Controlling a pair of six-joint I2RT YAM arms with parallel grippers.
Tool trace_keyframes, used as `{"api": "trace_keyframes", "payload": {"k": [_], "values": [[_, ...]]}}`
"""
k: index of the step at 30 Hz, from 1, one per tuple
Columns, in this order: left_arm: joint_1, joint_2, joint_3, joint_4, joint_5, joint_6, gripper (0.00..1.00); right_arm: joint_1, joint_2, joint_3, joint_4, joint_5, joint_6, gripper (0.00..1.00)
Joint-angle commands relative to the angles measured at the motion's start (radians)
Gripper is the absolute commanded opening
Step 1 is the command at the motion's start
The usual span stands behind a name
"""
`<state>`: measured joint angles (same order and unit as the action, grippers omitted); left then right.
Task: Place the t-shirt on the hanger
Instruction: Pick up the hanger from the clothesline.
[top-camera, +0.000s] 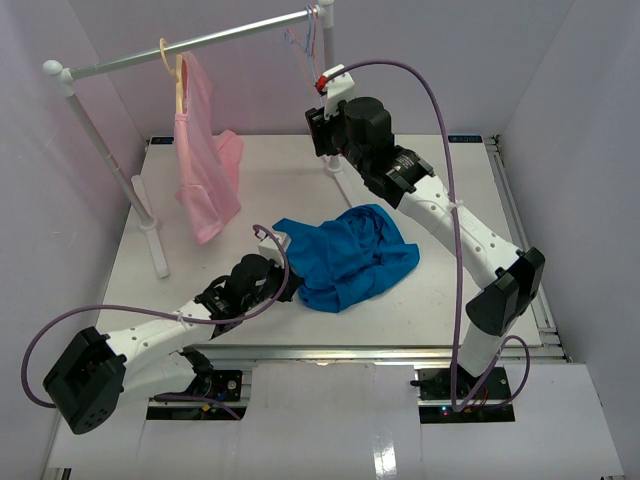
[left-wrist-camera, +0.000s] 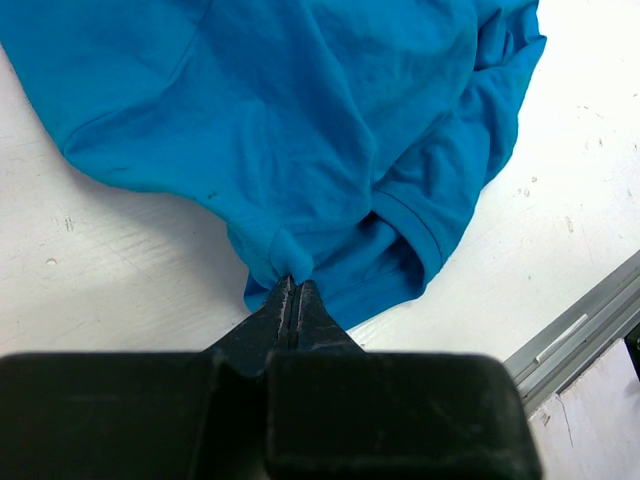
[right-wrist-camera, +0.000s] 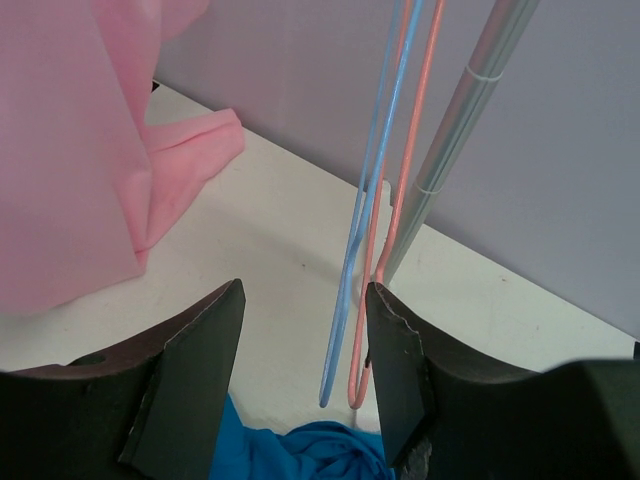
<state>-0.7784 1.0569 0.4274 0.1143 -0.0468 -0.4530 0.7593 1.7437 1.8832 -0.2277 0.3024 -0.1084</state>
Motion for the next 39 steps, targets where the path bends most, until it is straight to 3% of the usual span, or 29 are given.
{"api": "trace_keyframes", "payload": {"k": [1, 13, 22, 39], "values": [[-0.002, 0.006, 0.037, 0.016, 0.016, -0.003, 0.00, -0.005, 0.036, 0.012, 0.073, 0.016, -0.051, 0.58], [-0.001, 0.031, 0.051, 0.011, 0.042, 0.001, 0.00, -0.012, 0.103, 0.026, 0.096, 0.064, -0.099, 0.58], [-0.002, 0.041, 0.057, 0.010, 0.045, 0.003, 0.00, -0.008, 0.056, 0.012, 0.112, 0.001, -0.054, 0.59], [-0.005, 0.108, 0.077, -0.002, 0.086, 0.014, 0.00, -0.005, -0.027, -0.022, 0.205, 0.010, -0.156, 0.60]]}}
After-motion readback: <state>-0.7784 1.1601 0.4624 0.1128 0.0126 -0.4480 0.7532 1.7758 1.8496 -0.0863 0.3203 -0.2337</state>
